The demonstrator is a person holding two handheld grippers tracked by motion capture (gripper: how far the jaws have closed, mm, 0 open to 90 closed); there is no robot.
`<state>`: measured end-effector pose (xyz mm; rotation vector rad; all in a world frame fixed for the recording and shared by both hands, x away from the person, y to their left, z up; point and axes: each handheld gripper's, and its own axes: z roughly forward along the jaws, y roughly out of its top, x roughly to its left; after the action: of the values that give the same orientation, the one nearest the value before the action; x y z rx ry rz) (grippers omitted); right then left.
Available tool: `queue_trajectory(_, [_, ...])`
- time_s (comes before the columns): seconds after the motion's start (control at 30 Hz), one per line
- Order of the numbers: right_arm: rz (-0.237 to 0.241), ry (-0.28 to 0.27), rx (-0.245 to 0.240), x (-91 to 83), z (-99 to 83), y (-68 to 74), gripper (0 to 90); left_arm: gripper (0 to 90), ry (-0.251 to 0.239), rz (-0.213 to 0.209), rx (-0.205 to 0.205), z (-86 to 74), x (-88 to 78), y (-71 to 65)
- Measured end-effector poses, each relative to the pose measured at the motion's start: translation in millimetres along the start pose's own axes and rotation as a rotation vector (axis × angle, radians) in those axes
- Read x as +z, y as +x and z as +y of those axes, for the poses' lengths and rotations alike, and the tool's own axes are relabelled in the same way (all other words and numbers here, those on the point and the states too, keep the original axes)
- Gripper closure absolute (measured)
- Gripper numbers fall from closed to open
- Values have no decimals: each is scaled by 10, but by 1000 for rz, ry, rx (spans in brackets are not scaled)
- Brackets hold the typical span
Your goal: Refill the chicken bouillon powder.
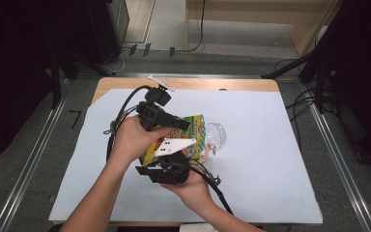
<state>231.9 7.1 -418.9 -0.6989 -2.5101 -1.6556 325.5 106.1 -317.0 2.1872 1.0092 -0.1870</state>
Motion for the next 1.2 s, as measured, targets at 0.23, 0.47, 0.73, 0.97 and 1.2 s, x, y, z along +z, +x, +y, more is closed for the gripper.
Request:
queue_trajectory(0.23, [-6, 3, -8, 1, 2, 4, 718, 759, -3, -10, -16, -2, 4, 31])
queue_trajectory(0.47, [-7, 5, -17, 7, -4, -2, 719, 760, 0, -14, -25, -7, 5, 55])
queue_trajectory(0.73, [-7, 11, -26, 12, -12, -17, 710, 760, 6, -14, -44, -14, 14, 97])
queue_trajectory(0.97, [-20, 15, -42, 11, -11, -30, 706, 759, 2, -9, -41, -16, 6, 95])
queue_trajectory(1.2, [-27, 24, -44, -2, 5, -19, 700, 763, 3, -8, -46, -12, -13, 98])
